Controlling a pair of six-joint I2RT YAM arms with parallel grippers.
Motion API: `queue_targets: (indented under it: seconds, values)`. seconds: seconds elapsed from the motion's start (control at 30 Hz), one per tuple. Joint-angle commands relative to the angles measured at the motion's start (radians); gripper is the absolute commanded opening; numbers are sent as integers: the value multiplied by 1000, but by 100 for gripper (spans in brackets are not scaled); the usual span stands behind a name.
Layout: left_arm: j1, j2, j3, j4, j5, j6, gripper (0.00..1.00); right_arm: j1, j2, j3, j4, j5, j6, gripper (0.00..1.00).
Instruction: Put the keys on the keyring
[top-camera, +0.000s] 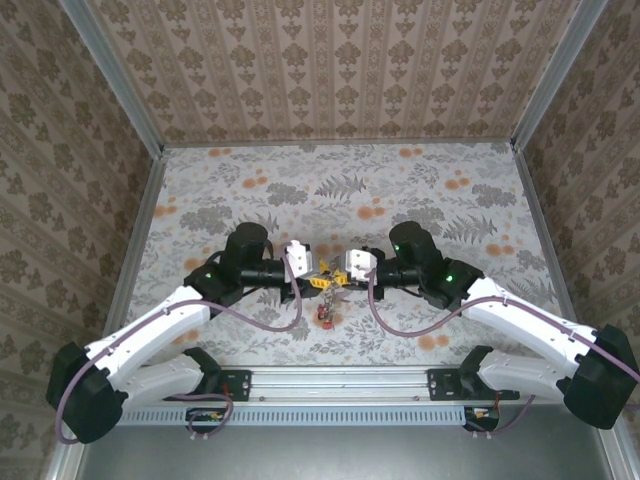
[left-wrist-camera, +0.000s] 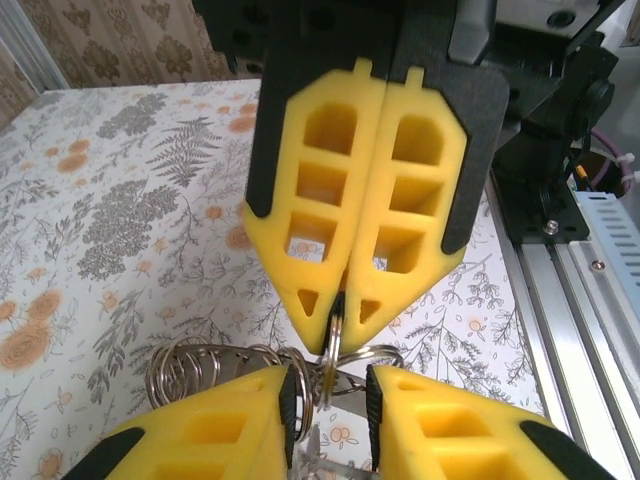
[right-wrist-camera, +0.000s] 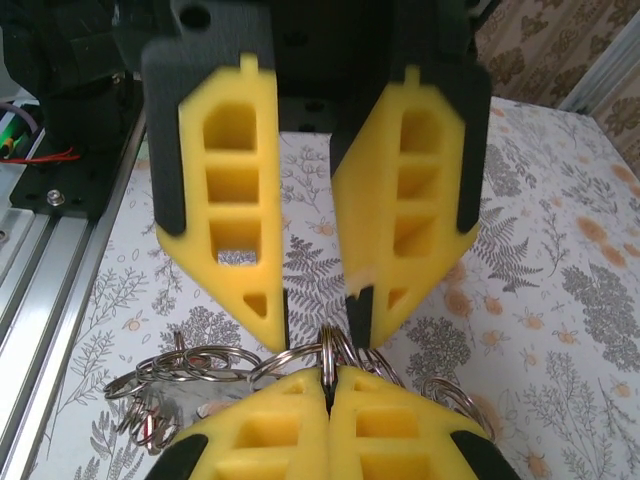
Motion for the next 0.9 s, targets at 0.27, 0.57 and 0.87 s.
queue_targets:
  seconds: [0.27, 0.57, 0.87]
  values:
    - [-16, -13, 31, -16, -34, 61, 16, -3, 0, 57, 41, -44, 27, 0]
    - [-20, -11, 41, 28, -5, -9, 27, 11, 9, 64, 18, 11, 12, 0]
    - [23, -115, 17, -101, -41, 78, 21, 10, -7, 45, 33, 60, 40, 0]
